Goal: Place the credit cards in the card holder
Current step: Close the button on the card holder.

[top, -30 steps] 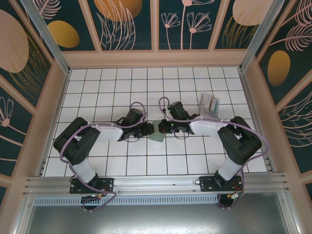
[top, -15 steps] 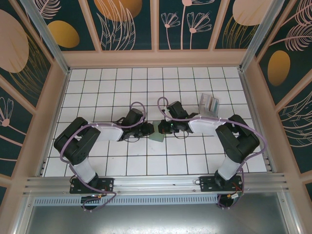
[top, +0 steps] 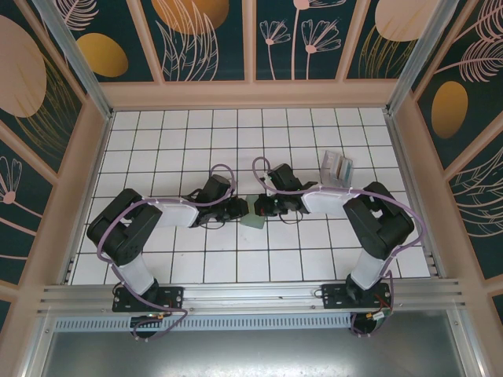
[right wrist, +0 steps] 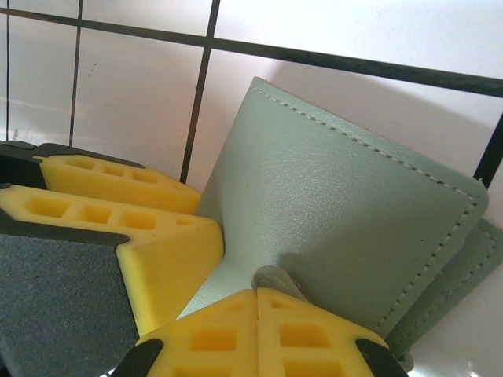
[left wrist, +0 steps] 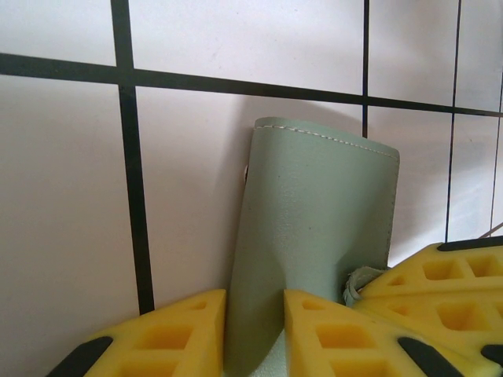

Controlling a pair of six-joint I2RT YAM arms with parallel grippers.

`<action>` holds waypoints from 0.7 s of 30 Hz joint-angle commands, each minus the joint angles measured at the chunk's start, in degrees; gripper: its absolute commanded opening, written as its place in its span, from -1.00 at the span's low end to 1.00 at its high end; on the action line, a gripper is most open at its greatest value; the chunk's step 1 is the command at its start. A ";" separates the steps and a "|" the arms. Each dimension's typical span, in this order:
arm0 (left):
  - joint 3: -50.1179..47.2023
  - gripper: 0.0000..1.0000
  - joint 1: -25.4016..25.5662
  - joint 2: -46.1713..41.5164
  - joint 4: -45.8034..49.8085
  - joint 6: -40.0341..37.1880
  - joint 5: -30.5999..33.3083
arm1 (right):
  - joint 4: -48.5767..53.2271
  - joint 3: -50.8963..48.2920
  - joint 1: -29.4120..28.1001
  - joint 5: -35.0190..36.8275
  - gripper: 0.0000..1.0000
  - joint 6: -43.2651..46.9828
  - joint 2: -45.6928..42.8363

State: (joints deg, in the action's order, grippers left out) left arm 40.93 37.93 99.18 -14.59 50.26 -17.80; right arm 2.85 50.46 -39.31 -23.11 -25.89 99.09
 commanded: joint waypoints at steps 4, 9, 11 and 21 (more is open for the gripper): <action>0.19 -0.50 0.67 2.48 0.75 0.45 -2.28 | 4.31 2.39 1.15 2.57 -1.00 -1.78 3.88; 0.04 -0.50 0.73 2.55 0.22 0.39 -2.63 | 8.70 4.27 2.65 2.72 -1.00 -2.95 8.98; -0.10 -0.51 0.73 2.61 -0.01 0.28 -2.68 | 9.60 4.15 2.76 2.59 -1.00 -3.74 10.77; -0.40 -0.52 0.72 2.22 -1.63 1.01 -2.77 | 7.79 1.52 1.93 1.99 -1.00 -6.28 12.98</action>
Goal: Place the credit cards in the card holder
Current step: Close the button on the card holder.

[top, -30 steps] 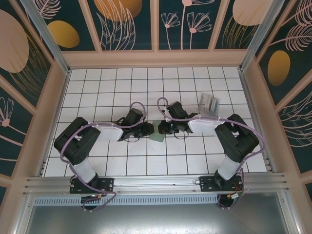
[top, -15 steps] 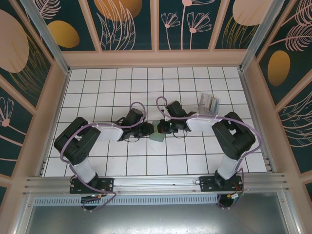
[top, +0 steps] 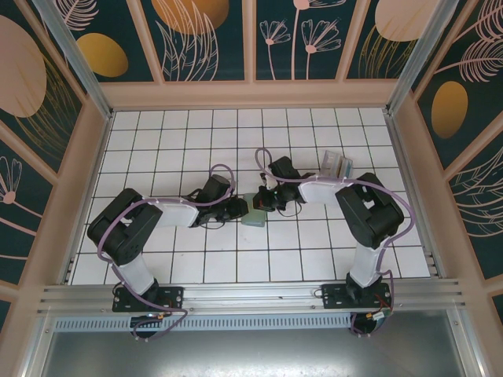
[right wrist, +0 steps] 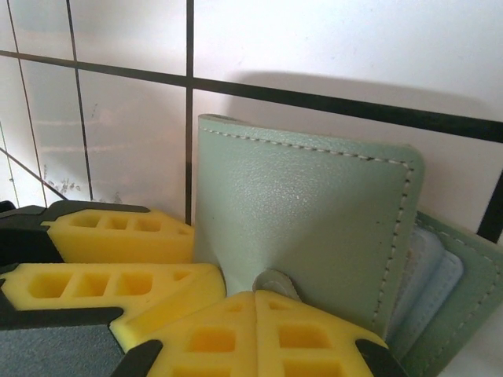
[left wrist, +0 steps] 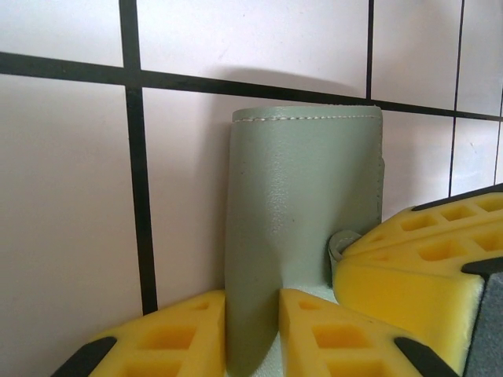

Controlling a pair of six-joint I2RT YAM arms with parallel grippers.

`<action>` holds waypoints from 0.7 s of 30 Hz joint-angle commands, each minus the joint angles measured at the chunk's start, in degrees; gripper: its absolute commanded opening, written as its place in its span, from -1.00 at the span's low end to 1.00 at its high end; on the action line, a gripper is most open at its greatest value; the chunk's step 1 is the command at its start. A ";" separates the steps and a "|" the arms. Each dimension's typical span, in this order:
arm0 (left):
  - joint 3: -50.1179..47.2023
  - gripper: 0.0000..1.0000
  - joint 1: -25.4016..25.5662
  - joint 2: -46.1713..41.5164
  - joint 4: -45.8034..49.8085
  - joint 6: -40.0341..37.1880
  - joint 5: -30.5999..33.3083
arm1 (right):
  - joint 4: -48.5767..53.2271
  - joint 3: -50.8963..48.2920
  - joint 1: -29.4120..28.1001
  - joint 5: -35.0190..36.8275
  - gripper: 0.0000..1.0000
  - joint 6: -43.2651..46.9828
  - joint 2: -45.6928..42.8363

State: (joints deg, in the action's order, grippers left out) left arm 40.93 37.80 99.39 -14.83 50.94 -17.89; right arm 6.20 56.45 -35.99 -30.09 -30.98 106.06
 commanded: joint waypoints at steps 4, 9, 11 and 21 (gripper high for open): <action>-0.32 -0.44 0.86 -0.23 0.12 -0.07 -0.93 | 4.45 -2.70 -2.22 9.91 -0.95 -0.18 -1.23; -1.25 -0.43 0.53 -5.34 0.08 0.74 1.78 | 3.21 -1.25 -2.06 10.64 -0.42 1.45 -10.64; -1.96 -0.45 0.26 -7.79 -0.68 1.51 2.69 | 2.77 -1.25 -1.85 11.01 -0.28 1.90 -13.70; -0.10 -0.30 -1.41 -23.81 10.26 -4.46 22.69 | -2.02 -7.87 -1.99 30.29 0.01 7.22 -35.89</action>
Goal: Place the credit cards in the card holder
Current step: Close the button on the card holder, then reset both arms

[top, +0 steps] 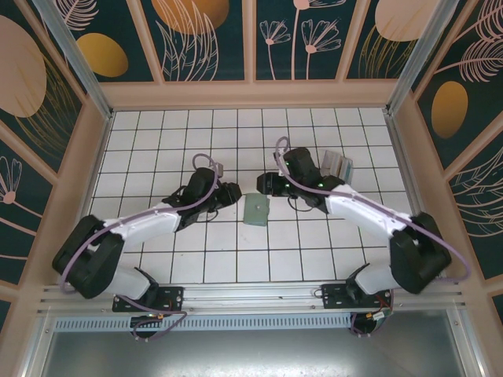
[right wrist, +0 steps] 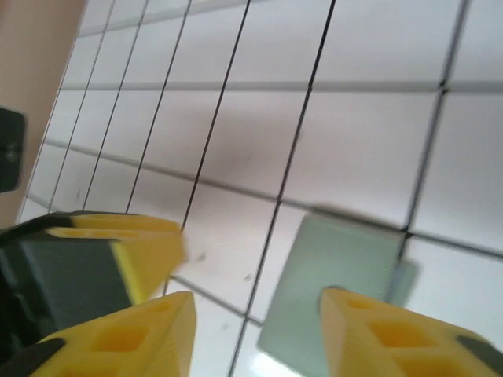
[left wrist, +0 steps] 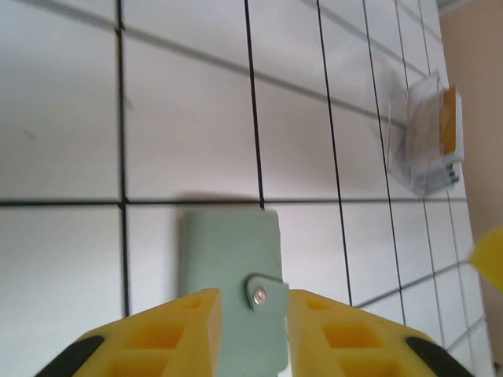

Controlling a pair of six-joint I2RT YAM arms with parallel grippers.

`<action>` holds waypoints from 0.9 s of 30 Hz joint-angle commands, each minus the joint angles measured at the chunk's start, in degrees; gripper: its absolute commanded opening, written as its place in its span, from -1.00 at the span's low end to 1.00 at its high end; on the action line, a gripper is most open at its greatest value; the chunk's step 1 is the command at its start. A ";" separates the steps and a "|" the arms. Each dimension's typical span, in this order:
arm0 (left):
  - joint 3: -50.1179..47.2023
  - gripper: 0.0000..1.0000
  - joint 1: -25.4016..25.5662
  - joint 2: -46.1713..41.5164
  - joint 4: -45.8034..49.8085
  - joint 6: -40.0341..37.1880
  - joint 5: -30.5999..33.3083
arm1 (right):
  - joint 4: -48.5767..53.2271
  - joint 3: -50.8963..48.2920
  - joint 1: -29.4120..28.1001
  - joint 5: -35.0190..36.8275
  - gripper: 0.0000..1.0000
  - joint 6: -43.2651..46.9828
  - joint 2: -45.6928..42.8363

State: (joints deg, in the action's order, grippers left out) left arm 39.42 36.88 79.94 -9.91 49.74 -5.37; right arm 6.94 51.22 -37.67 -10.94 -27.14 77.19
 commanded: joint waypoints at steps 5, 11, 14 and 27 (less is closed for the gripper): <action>-0.34 0.46 -0.49 -17.66 6.55 -13.53 27.21 | -7.22 -8.81 -0.99 31.41 0.66 9.68 -22.87; -11.18 0.97 -0.48 -29.79 -6.56 -30.15 48.98 | -16.69 -17.67 0.19 43.84 0.98 20.74 -29.37; -15.27 0.97 -0.89 -30.72 -10.99 -32.40 61.83 | -26.39 -24.47 2.73 38.83 0.98 31.94 -29.72; -21.52 0.98 -12.72 -19.26 -23.78 -44.99 49.45 | -47.76 -42.26 23.77 28.29 0.98 24.91 -29.03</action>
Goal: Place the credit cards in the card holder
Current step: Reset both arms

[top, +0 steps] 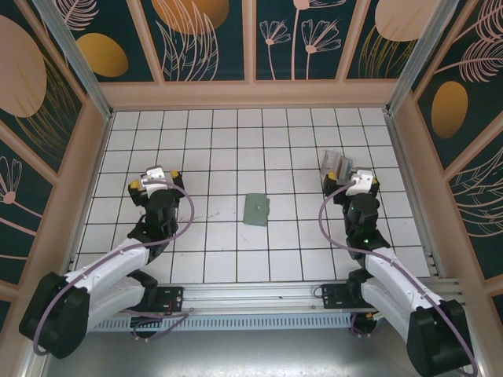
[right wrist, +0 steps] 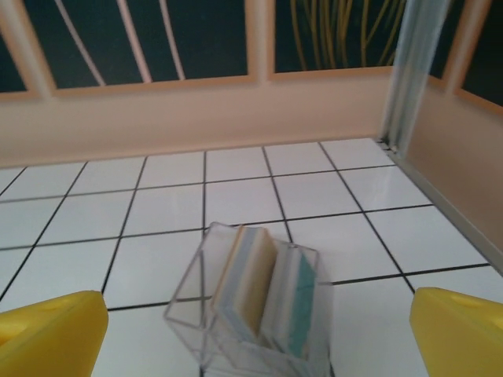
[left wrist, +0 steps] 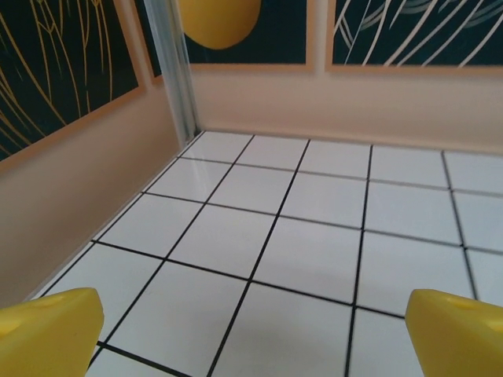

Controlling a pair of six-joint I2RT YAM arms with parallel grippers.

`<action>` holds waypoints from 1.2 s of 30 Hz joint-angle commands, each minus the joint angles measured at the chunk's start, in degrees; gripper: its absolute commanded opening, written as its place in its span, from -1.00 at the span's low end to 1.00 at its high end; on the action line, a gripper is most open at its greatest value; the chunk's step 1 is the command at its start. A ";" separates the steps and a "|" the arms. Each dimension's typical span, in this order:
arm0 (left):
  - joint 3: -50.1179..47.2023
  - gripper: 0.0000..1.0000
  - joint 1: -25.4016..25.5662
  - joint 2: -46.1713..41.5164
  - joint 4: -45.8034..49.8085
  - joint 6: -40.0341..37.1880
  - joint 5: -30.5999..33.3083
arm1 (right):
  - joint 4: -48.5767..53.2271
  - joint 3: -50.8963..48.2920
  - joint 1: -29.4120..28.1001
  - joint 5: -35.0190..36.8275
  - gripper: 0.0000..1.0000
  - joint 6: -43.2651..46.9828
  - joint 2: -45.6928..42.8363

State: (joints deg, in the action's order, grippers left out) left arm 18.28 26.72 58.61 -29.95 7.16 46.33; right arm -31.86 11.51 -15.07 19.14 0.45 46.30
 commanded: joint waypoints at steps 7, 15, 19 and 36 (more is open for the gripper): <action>-2.56 0.97 -12.39 10.60 -15.17 0.09 -12.25 | -27.54 -8.88 7.04 -3.80 0.98 -0.53 12.47; 1.03 0.97 -18.54 21.18 -23.22 -0.02 -25.72 | -44.61 -8.10 13.15 -12.82 0.98 -0.58 27.35; -0.41 0.98 -19.80 20.85 -26.62 -2.70 -28.65 | -48.31 -5.81 16.03 -14.96 0.98 -2.08 35.59; -4.96 0.98 -25.67 28.51 -43.43 -3.04 -37.89 | -39.69 1.82 16.55 -18.53 0.98 -1.41 41.83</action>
State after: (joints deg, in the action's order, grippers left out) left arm 13.65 1.26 87.07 -69.65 3.44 12.49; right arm -71.92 12.49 1.15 1.61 -0.38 87.92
